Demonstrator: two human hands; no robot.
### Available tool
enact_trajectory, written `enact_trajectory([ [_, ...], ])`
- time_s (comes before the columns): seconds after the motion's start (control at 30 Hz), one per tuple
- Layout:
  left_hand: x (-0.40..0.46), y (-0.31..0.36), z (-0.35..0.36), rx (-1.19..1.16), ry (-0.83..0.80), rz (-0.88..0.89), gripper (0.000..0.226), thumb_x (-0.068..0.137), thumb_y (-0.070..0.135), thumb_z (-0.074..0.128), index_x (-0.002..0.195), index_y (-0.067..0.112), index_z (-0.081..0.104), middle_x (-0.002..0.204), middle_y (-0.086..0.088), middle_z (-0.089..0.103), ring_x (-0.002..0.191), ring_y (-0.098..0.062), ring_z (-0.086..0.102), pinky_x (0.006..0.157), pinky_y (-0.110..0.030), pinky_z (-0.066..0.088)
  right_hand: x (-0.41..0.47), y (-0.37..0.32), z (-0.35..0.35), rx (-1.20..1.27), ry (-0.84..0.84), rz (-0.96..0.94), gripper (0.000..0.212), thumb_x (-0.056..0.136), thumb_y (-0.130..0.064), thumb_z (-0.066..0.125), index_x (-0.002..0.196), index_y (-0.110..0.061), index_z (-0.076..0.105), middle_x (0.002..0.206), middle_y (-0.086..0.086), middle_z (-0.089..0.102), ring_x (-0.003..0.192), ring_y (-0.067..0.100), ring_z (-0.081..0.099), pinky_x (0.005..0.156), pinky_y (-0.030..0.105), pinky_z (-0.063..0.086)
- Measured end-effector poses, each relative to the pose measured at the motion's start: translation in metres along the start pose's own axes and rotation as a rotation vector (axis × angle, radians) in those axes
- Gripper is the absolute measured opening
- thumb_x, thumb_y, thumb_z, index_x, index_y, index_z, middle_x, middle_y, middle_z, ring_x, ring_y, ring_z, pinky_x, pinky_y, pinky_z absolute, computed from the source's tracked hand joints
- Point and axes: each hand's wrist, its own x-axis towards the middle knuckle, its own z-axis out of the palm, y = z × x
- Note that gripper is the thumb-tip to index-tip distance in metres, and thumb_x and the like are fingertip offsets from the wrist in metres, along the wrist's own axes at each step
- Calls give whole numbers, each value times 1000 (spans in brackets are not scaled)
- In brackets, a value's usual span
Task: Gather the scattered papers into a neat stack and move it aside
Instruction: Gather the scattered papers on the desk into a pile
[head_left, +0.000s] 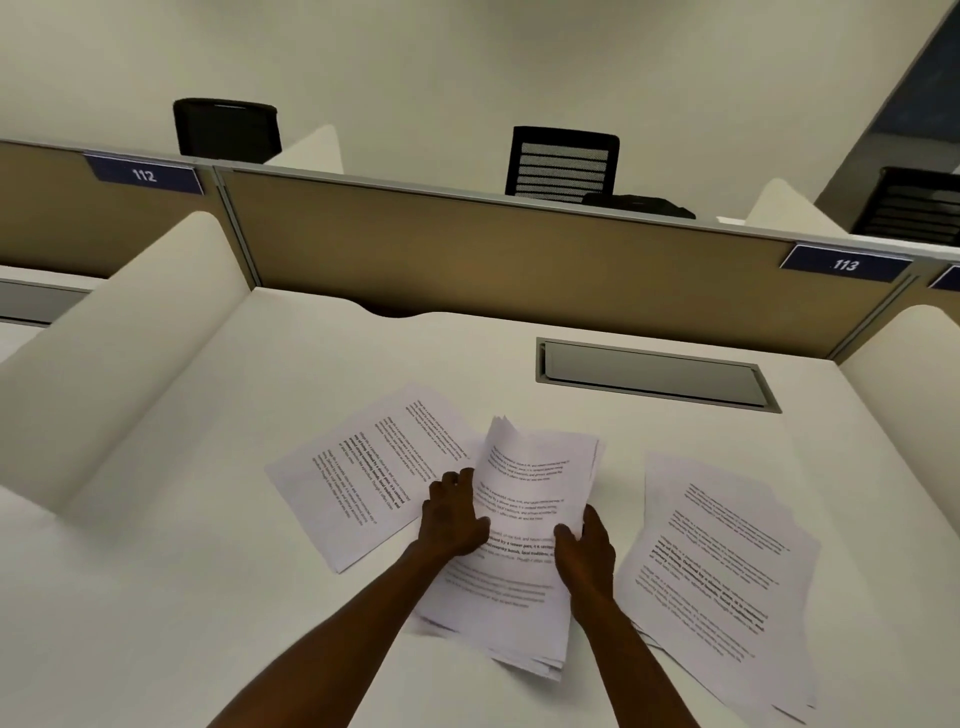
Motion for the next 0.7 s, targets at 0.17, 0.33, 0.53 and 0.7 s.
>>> enact_trajectory([
  [0.17,-6,-5,3,-43,51,-15,75,86,48,62,147,17,32,143,-9,43,131,-28,38,106,-43,37,1,10,-12,26,17,-28,58,100,-9,51,153,-11,29,155,13,40,140,31,40,118,47,32],
  [0.33,0,-24,-25,-186,282,-39,63,94,52,53,144,15,42,148,-11,45,139,-30,35,113,-44,35,2,6,-30,305,-28,15,52,97,-4,55,145,-19,44,137,10,58,119,29,58,106,50,46],
  [0.53,11,-103,-79,112,347,-303,59,101,34,41,153,11,27,163,-15,18,152,-35,8,121,-50,15,5,-5,-33,472,-63,66,40,94,-3,60,127,-26,55,116,4,68,99,27,68,83,44,56],
  [0.7,-1,-136,-78,232,136,-350,59,102,43,32,155,19,21,165,-7,14,151,-31,11,119,-57,11,0,-11,-8,552,-169,107,43,92,0,61,131,-17,56,116,9,70,98,35,69,75,47,60],
])
